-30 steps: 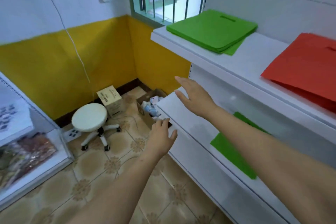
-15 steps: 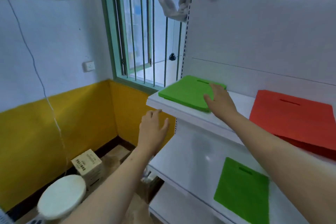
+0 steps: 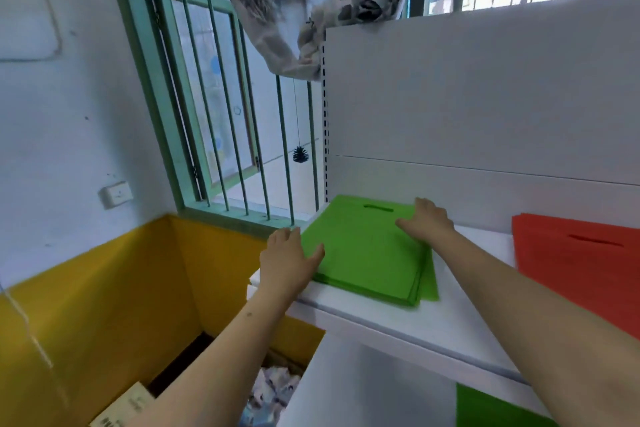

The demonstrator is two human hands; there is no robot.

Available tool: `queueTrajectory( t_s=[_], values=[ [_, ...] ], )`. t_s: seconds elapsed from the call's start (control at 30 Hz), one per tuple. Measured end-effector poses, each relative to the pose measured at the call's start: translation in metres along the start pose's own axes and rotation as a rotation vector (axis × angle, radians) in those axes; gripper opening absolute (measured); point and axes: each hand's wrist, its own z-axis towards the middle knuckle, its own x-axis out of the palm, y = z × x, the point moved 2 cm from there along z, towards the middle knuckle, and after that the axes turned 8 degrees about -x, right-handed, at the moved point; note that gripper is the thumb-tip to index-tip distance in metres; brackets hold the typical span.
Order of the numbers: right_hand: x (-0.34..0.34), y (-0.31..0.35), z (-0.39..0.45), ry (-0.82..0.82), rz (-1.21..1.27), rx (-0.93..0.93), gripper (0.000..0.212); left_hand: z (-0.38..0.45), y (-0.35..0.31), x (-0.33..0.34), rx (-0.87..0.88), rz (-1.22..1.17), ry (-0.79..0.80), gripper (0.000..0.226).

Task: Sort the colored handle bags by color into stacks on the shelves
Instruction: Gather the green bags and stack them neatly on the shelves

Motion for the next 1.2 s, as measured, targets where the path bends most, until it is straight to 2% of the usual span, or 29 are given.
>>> queueTrajectory(
  t_s=[0.13, 0.3, 0.5, 0.57, 0.7, 0.77, 0.83, 0.9, 0.97, 1.1, 1.2],
  values=[
    [0.026, -0.024, 0.02, 0.032, -0.054, 0.027, 0.074, 0.015, 0.003, 0.033, 0.014, 0.087, 0.052, 0.075],
    [0.042, -0.023, 0.022, -0.092, -0.181, -0.048, 0.056, 0.02, 0.01, 0.046, 0.039, 0.104, 0.024, 0.072],
    [0.035, -0.004, 0.015, -0.079, -0.311, -0.068, 0.037, 0.015, 0.008, 0.039, 0.071, 0.048, 0.11, 0.054],
    [0.03, 0.003, 0.01, -0.117, -0.276, -0.079, 0.035, 0.016, 0.007, 0.038, 0.089, 0.056, 0.13, 0.049],
    [0.019, 0.019, -0.019, -0.262, -0.001, -0.111, 0.029, 0.016, 0.008, 0.033, 0.137, 0.006, 0.123, 0.042],
    [0.008, 0.026, -0.034, -0.283, 0.051, -0.132, 0.028, 0.016, 0.011, 0.031, 0.155, -0.13, 0.09, 0.039],
    [-0.008, 0.03, -0.049, -0.308, 0.072, -0.143, 0.031, 0.014, 0.014, 0.024, 0.179, -0.44, 0.095, 0.04],
    [-0.023, 0.031, -0.065, -0.348, 0.119, -0.112, 0.033, 0.007, 0.016, 0.008, 0.147, -0.806, 0.173, 0.041],
    [-0.035, 0.03, -0.085, -0.374, 0.219, -0.067, 0.033, -0.001, 0.016, -0.008, 0.143, -1.025, 0.237, 0.04],
    [-0.049, 0.026, -0.132, -0.464, 0.56, -0.006, 0.027, -0.023, 0.011, -0.031, 0.138, -1.297, 0.404, 0.039],
    [-0.052, 0.018, -0.174, -0.586, 0.693, 0.116, 0.027, -0.054, 0.005, -0.031, 0.074, -1.424, 0.662, 0.034]
  ],
)
